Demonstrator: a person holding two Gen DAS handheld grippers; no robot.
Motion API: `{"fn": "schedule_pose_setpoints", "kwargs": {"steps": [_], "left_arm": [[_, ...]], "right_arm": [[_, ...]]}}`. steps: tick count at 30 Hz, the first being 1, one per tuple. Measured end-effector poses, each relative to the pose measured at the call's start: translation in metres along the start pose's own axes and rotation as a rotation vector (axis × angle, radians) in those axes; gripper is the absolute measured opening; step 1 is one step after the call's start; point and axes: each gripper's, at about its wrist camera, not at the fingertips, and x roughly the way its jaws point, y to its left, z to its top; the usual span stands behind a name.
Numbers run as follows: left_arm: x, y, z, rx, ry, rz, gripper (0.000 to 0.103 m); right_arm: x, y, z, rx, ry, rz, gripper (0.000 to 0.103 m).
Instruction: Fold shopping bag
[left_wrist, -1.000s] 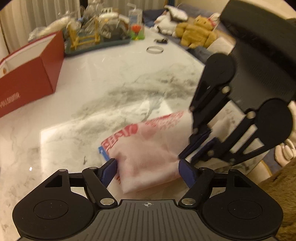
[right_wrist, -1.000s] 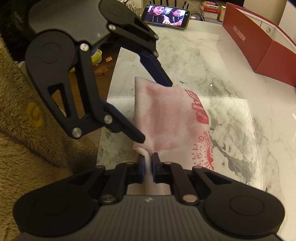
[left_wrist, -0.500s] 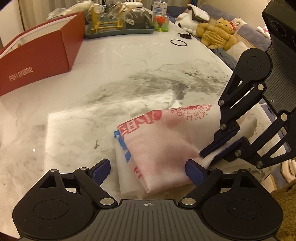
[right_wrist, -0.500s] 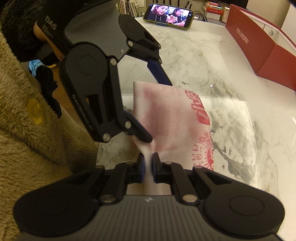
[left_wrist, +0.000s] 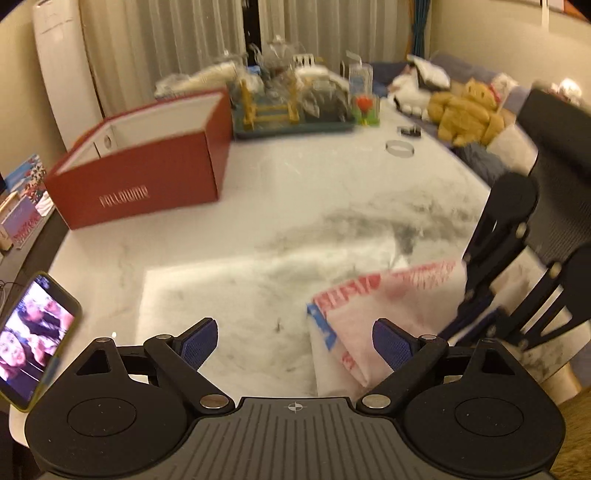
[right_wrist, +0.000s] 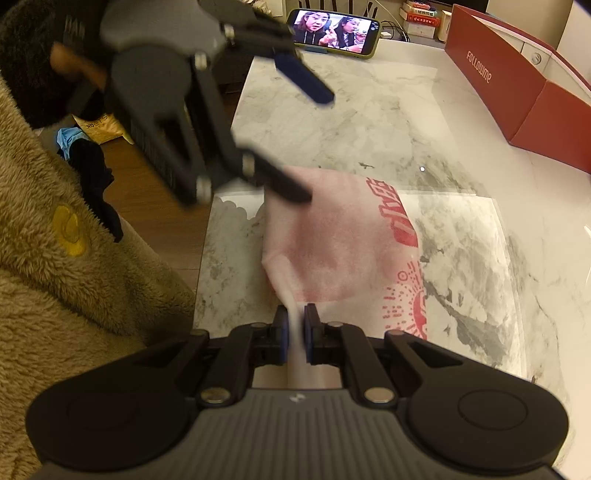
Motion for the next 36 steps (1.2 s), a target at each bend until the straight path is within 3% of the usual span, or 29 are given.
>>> {"fn": "schedule_pose_setpoints", "kwargs": {"steps": [6,8,10,12,16,20,25,26,28,30,33,36], "left_arm": [[-0.014,0.015,0.015,-0.1,-0.039,-0.078,0.091],[-0.002,0.011,0.012,-0.111,-0.025,-0.092,0.077],[0.009,0.001,0.01,-0.106,0.0,-0.082,0.035],[0.019,-0.006,0.005,-0.108,0.039,-0.093,0.026],[0.035,-0.026,-0.004,-0.07,0.107,-0.12,0.026],[0.031,-0.042,-0.006,-0.026,0.101,-0.12,0.026],[-0.002,-0.05,0.013,0.023,-0.1,-0.053,0.026],[-0.004,-0.049,0.016,0.014,-0.117,-0.089,0.026],[0.007,-0.048,0.018,-0.018,-0.067,-0.213,0.026],[0.033,-0.051,0.012,-0.019,0.026,-0.257,0.026],[0.065,-0.051,-0.006,0.015,0.11,-0.176,0.026],[0.064,-0.058,-0.012,0.051,0.071,-0.146,0.026]], "right_arm": [[-0.003,-0.014,-0.011,-0.005,0.008,-0.004,0.007],[-0.003,-0.02,-0.016,-0.003,0.006,-0.005,0.007],[-0.003,-0.024,-0.019,0.001,0.005,-0.006,0.007],[-0.01,-0.022,-0.018,0.0,0.007,-0.009,0.007],[-0.022,-0.021,-0.016,0.0,0.01,-0.013,0.007],[-0.026,-0.032,-0.023,0.001,0.014,-0.017,0.007],[-0.03,-0.044,-0.031,-0.003,0.017,-0.022,0.007],[-0.031,-0.047,-0.033,-0.005,0.018,-0.022,0.007],[-0.033,-0.054,-0.038,-0.004,0.02,-0.019,0.007],[-0.035,-0.06,-0.042,-0.004,0.019,-0.018,0.007],[-0.039,-0.069,-0.049,-0.002,0.019,-0.022,0.007],[-0.042,-0.078,-0.056,-0.004,0.022,-0.026,0.007]]}}
